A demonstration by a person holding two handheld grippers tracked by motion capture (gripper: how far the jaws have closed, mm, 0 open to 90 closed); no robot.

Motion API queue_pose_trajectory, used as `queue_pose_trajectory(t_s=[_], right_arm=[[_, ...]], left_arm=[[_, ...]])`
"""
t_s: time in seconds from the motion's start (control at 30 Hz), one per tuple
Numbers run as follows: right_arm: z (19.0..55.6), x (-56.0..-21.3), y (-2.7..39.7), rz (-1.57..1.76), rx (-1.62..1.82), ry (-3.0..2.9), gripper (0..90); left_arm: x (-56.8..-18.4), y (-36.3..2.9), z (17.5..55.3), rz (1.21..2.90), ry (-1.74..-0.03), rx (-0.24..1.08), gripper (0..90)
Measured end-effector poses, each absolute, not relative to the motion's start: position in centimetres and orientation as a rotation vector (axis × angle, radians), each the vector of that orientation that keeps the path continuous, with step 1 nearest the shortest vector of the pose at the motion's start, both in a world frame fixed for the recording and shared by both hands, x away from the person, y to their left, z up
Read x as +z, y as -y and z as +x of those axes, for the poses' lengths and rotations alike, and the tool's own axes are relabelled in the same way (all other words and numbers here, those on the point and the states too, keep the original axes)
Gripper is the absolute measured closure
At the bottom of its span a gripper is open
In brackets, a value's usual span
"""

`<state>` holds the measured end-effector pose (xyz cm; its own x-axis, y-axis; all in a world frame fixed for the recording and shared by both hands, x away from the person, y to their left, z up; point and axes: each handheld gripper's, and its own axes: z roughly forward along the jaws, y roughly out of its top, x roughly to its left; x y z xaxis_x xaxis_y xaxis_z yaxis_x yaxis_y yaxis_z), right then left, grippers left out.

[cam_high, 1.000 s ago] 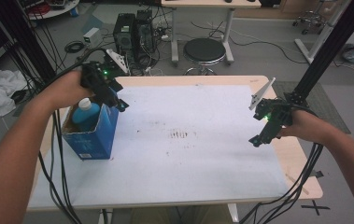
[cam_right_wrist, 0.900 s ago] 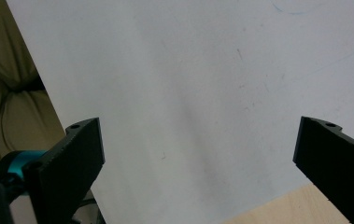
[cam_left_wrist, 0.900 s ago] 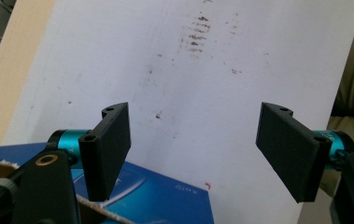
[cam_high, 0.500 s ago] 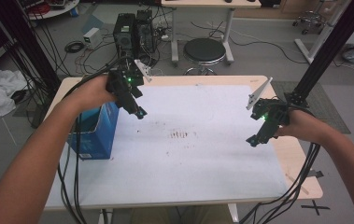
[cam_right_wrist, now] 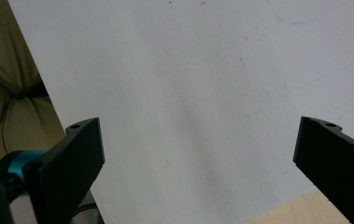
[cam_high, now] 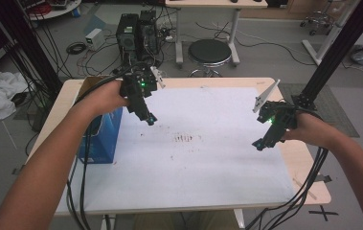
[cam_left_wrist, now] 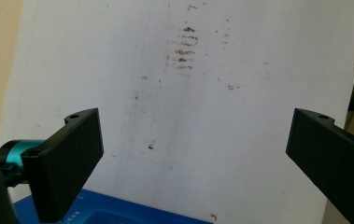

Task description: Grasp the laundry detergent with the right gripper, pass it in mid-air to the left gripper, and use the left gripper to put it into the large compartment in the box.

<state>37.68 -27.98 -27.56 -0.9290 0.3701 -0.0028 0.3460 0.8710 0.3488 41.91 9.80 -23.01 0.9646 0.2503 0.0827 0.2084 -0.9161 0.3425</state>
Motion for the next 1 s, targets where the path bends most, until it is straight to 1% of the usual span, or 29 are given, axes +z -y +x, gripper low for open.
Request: queue_pose_trajectory(t_s=[0.1,0.33,1.0], right_arm=[[37.7,-27.6,28.0,0.58,0.541,-2.968,1.0],[37.7,-27.8,27.9,0.584,0.541,-2.963,1.0],[38.4,-28.0,27.4,0.586,0.543,-2.968,1.0]], left_arm=[[-23.1,-9.8,42.1,2.787,-0.357,0.2,4.1],[-23.1,-9.8,42.4,2.781,-0.374,0.194,4.0],[-23.6,-8.4,42.7,2.812,-0.311,0.167,4.1]])
